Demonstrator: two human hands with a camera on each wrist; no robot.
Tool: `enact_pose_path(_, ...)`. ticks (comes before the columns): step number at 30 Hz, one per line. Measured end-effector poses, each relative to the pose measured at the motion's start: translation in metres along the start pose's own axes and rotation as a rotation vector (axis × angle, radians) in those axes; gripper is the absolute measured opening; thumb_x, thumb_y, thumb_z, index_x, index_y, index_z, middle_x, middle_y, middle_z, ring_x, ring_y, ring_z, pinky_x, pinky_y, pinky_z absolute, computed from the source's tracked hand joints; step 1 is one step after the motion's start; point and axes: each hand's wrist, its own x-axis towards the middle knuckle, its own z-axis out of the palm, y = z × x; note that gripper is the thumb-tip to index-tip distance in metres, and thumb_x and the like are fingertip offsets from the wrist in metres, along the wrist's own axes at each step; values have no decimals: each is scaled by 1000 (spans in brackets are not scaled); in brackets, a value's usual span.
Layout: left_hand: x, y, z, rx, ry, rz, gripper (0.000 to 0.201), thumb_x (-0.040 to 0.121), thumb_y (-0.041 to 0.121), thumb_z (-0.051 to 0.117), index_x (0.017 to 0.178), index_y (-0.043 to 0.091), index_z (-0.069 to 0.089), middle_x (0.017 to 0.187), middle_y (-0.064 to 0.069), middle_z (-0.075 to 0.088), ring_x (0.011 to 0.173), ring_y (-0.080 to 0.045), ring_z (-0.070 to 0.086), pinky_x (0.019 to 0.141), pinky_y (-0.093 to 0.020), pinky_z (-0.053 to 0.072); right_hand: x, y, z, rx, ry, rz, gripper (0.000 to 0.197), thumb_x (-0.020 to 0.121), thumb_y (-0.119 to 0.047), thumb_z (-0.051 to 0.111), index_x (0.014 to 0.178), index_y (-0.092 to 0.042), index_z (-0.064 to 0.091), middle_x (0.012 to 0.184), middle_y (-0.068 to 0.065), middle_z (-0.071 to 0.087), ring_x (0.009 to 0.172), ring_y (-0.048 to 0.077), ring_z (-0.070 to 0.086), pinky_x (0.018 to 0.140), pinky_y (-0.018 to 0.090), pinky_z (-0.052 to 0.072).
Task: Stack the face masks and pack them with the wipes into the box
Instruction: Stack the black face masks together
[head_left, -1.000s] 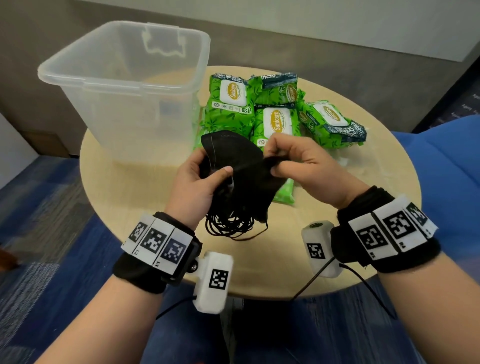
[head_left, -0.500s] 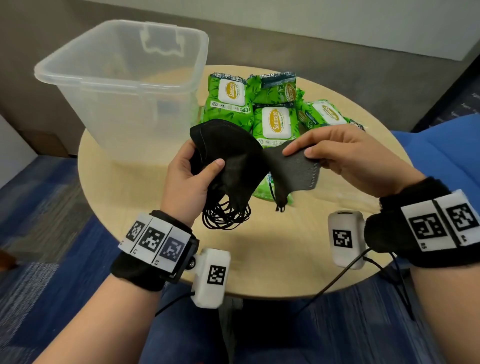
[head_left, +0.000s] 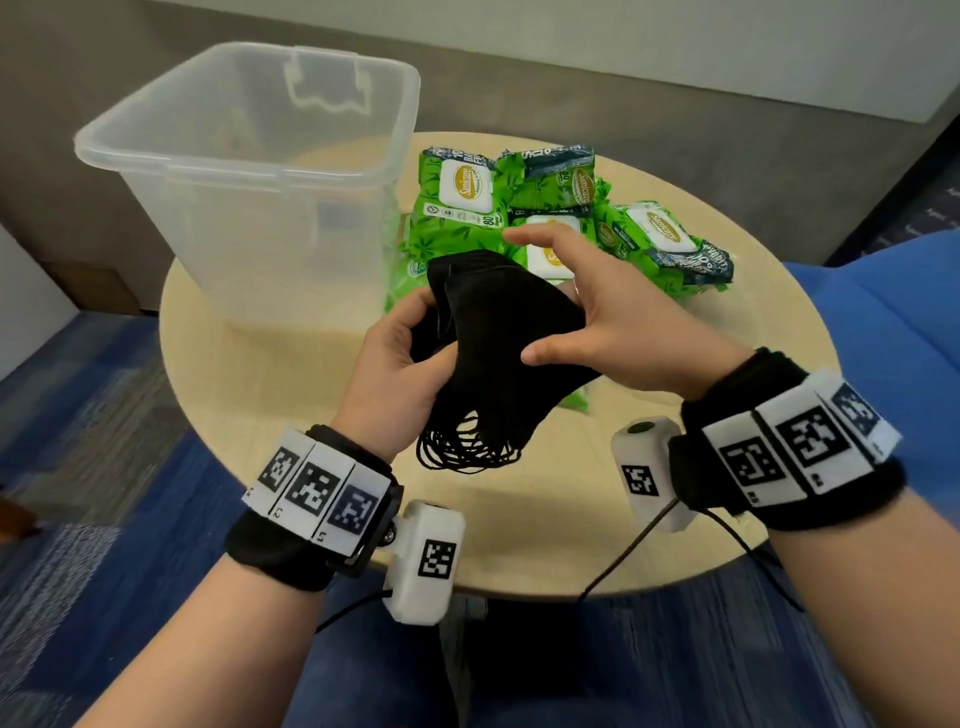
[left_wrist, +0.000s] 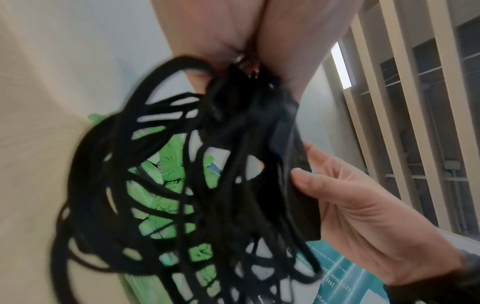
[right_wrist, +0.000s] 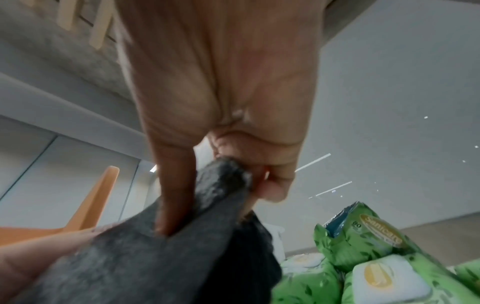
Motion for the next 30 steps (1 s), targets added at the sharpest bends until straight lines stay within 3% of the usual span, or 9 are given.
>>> enact_pose_path(4,-1,-2,0,11,-58,12,35,81,-12,58,103,16,58,88,12,71,87,-3,65,75,-17,51,2,-3,10,-67,129,5,54,77,-20,73,125,-26,50,104,-2,65,89,21,65,83,34,51)
enact_pose_path(7,-2,-3,-1,45,-71,24,39,79,-3,55,107,22,57,95,11,69,93,-4,64,78,-18,50,1,-3,17,-73,271,4,43,73,-24,77,113,-24,60,84,-11,58,82,16,60,74,27,45)
enact_pose_path(11,-4,-3,-1,89,-57,62,37,84,7,53,116,24,50,109,8,62,103,-2,59,86,-17,46,-1,2,20,-78,378,-54,48,69,-21,79,114,-25,62,97,-1,50,84,4,46,72,3,33)
enact_pose_path(13,-4,-3,-1,97,-69,59,31,87,11,50,114,24,52,104,12,64,100,0,59,84,-16,47,-1,3,21,-61,337,-128,54,70,-14,77,120,-27,58,104,1,48,90,-5,43,78,-1,32)
enact_pose_path(18,-5,-2,1,111,-107,41,25,85,11,48,104,26,56,89,22,68,88,7,61,77,-11,46,2,6,15,-66,193,-224,55,71,-12,69,117,-38,53,101,-2,40,97,-2,40,89,3,29)
enact_pose_path(22,-4,-1,0,128,-102,49,27,84,11,51,104,28,56,89,21,68,89,4,61,78,-13,47,2,3,12,-93,171,-284,58,70,-11,67,117,-39,49,99,-12,34,95,4,41,89,7,32)
enact_pose_path(24,-4,-1,-1,148,-95,51,29,83,11,53,105,29,55,89,22,67,89,2,60,79,-16,47,2,2,11,-100,151,-294,52,70,-12,66,112,-38,52,100,-8,35,94,12,43,88,11,36)
enact_pose_path(27,-4,-1,-2,162,-107,44,36,81,9,53,110,31,53,92,22,66,91,0,60,82,-19,48,3,3,8,-123,63,-257,44,71,-14,68,107,-37,56,100,2,39,91,8,43,84,9,35)
enact_pose_path(30,-5,0,-2,163,-144,46,44,82,5,53,117,31,50,107,10,63,98,-5,59,85,-23,49,4,3,5,-169,-21,-184,46,74,-10,73,112,-30,58,101,4,45,92,12,45,83,11,35)
